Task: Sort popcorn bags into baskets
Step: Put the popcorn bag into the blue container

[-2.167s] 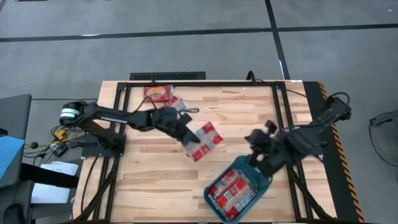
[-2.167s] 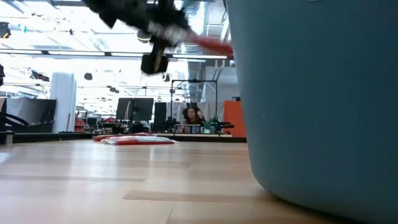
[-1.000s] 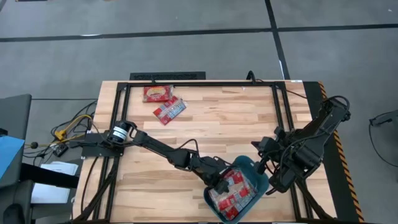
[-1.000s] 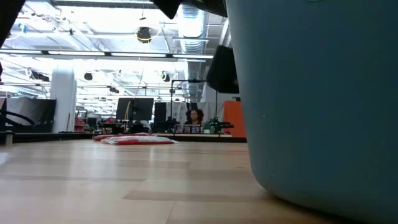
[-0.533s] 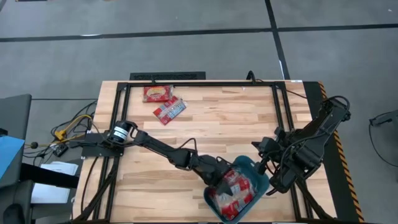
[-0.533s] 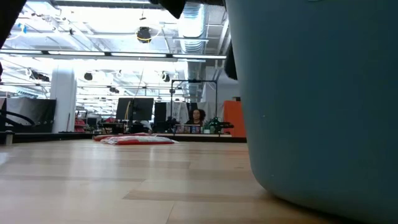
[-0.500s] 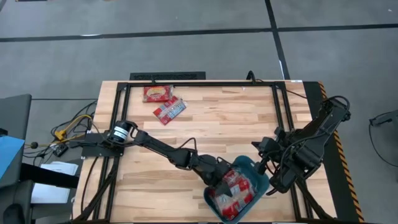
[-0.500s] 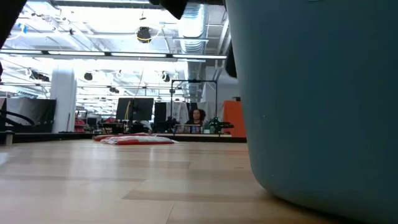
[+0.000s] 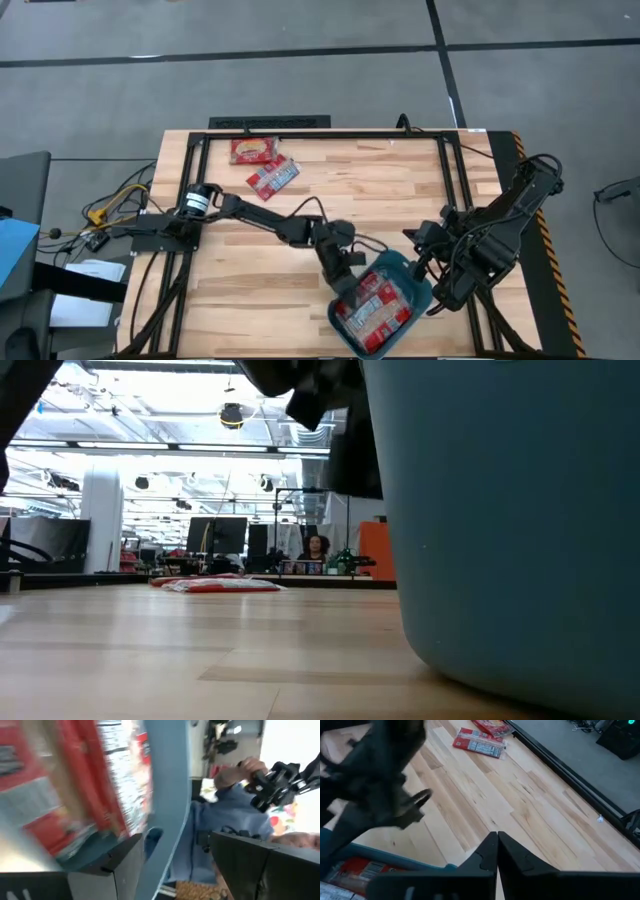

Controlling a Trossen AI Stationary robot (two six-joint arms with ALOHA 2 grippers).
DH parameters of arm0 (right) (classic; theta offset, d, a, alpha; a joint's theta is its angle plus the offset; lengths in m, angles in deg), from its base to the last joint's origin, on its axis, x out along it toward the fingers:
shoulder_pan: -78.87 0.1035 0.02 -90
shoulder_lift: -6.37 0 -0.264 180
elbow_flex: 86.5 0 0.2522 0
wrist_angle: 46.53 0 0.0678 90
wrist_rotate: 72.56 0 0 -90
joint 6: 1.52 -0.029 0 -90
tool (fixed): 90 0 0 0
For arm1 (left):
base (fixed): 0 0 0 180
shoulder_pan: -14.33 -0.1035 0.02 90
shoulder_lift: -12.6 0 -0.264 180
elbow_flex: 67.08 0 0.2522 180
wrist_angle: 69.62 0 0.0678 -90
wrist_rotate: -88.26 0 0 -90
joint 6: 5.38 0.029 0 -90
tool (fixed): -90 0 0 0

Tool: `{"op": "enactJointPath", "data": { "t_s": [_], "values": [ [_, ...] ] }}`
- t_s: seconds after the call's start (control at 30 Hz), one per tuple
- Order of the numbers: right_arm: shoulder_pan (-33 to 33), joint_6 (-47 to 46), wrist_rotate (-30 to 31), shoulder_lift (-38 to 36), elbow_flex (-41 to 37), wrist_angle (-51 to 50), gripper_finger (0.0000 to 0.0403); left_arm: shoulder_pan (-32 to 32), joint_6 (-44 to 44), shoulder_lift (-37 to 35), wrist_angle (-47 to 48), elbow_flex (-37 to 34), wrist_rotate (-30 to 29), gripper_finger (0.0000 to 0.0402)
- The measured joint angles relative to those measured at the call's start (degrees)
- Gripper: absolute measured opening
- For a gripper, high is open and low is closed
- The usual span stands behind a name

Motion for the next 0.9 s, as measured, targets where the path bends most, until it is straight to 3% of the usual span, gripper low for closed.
{"op": "enactJointPath", "data": {
  "t_s": [0.17,0.27,0.33,0.5,0.6,0.73,0.9],
  "values": [
    [0.0,0.4,0.0,0.0,0.0,-0.1,0.0022,-3.4,12.0,-3.4,17.5,-0.5,0.6,0.0218],
    [-0.1,0.4,0.0,0.0,-0.9,0.0,0.0020,-6.3,23.6,-8.6,33.3,-0.5,-5.8,0.0218],
    [-0.2,-0.2,0.0,0.0,-1.8,-0.1,0.0022,-8.4,31.2,-12.5,43.0,-0.4,-14.5,0.0218],
    [-1.1,-1.3,1.8,0.0,-5.0,2.6,0.0034,-12.0,41.0,-22.7,62.3,-0.4,-46.1,0.0218],
    [-3.0,-1.3,3.2,0.0,-6.9,4.7,0.0034,-16.0,43.0,-27.7,70.2,-0.4,-56.4,0.0218],
    [-7.6,3.9,3.4,0.0,-9.7,12.1,0.0025,-24.2,43.5,-34.2,72.7,-3.6,-57.5,0.0218],
    [-14.1,16.8,3.3,0.0,-11.9,24.8,0.0019,-35.7,45.6,-42.5,69.3,-15.0,-57.6,0.0218]
  ]
}}
